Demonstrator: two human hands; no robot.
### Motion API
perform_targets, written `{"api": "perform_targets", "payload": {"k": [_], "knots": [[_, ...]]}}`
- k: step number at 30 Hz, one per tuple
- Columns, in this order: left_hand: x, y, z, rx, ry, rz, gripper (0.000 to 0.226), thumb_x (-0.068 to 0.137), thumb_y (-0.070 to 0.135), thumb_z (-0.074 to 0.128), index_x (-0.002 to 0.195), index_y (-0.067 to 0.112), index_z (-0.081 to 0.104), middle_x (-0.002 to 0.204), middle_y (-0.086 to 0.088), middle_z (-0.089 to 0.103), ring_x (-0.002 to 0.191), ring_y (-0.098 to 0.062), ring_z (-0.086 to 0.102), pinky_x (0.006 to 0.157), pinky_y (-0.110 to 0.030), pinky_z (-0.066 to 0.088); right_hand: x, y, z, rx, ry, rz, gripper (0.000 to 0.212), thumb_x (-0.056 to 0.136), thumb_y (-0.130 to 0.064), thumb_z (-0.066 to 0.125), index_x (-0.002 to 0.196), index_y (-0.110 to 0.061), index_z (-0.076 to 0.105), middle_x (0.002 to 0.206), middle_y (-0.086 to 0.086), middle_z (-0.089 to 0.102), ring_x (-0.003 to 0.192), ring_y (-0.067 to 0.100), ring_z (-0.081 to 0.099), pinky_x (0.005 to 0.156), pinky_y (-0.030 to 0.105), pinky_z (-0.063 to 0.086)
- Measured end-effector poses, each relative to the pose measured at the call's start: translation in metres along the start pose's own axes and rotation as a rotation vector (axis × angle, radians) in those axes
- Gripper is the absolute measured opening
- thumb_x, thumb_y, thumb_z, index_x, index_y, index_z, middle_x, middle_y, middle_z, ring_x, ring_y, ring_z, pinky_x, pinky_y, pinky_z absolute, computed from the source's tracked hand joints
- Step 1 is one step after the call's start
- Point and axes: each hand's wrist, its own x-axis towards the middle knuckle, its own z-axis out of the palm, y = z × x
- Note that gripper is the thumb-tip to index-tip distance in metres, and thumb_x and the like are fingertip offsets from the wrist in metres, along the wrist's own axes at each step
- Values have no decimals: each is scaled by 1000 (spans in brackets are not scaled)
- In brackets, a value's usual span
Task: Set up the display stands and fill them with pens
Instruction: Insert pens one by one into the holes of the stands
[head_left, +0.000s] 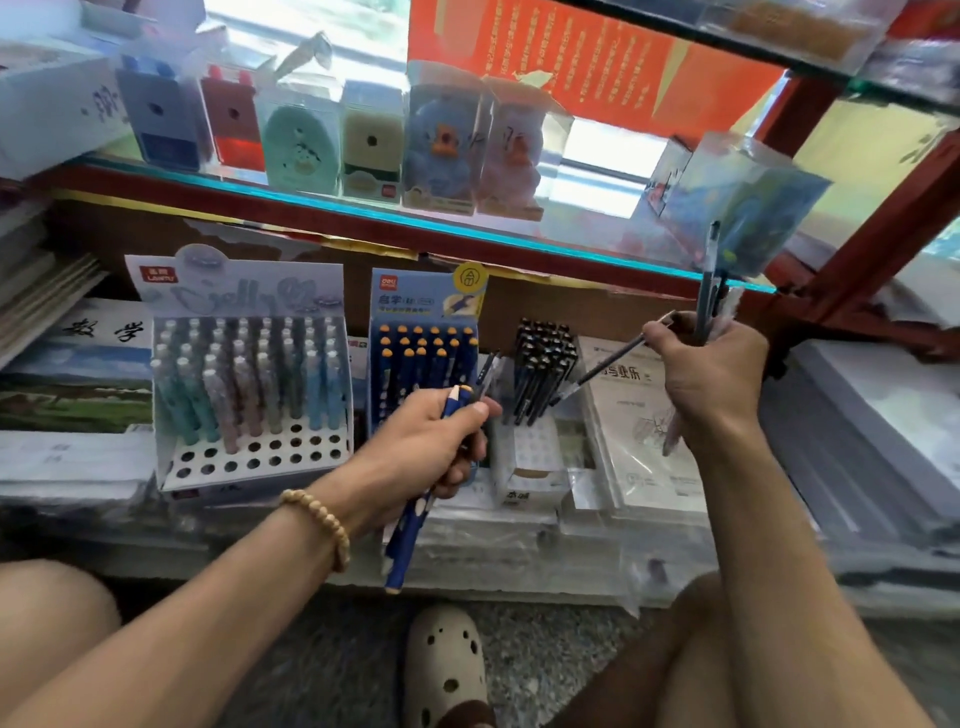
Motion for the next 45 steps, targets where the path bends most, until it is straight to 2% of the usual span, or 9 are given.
{"api": "perform_targets", "payload": {"k": [5,8,16,24,28,32,36,41,45], "knots": [[1,0,4,32,-11,9,24,106,18,40,111,7,61,62,-2,60,43,-10,49,39,-21,38,-8,8,7,-213,-84,-102,12,85,-16,77,83,-18,65,75,-5,61,65,-2,54,49,3,37],[2,-1,5,85,-13,4,27,106,22,39,108,7,61,59,-2,61,42,-12,51,38,-21,39,-13,12,16,-253,-138,-105,15,87,-15,75,80,-15,62,72,-9,56,64,-2,51,47,-1,35],[0,-2,2,190,-11,32,34,106,26,39,95,4,62,58,-6,63,49,-14,55,52,-21,45,-14,34,35,-407,-254,-72,14,87,-18,75,76,-16,66,70,-5,60,59,-1,53,52,15,45],[-3,-2,-1,200,43,89,30,102,30,49,92,11,70,52,2,49,45,-8,39,43,-20,30,-21,39,44,-392,-233,-34,14,88,-14,73,76,-14,65,69,-3,61,61,5,57,59,25,52],[-3,-2,-4,188,111,140,28,97,25,60,97,-2,68,57,-2,45,42,-4,40,41,-13,33,-32,17,40,-263,-168,-155,26,93,-23,67,70,-12,61,63,-3,56,53,5,51,50,16,41],[-2,-4,-7,183,137,175,23,94,23,65,88,1,66,52,4,44,44,-5,39,42,-13,34,-49,-19,33,13,-491,-35,29,91,-35,68,80,-8,70,69,4,70,54,1,60,51,14,46],[-3,-4,-3,219,134,225,20,92,25,68,76,13,68,49,11,47,49,-7,42,48,-17,37,-66,-30,37,154,-715,16,14,86,-12,75,88,0,69,72,11,68,51,1,60,49,12,44],[-2,-6,-5,243,145,258,32,93,32,64,88,0,68,58,-1,47,55,-14,43,55,-24,39,-58,-25,38,204,-669,73,17,83,-7,77,96,-7,67,78,17,64,67,16,67,60,24,53],[-3,-4,-5,220,111,260,26,98,23,56,95,3,72,56,-2,49,45,-4,43,46,-12,37,-48,-23,29,371,-520,151,19,82,-8,77,93,-11,61,71,1,58,45,-1,55,44,11,41]]}}
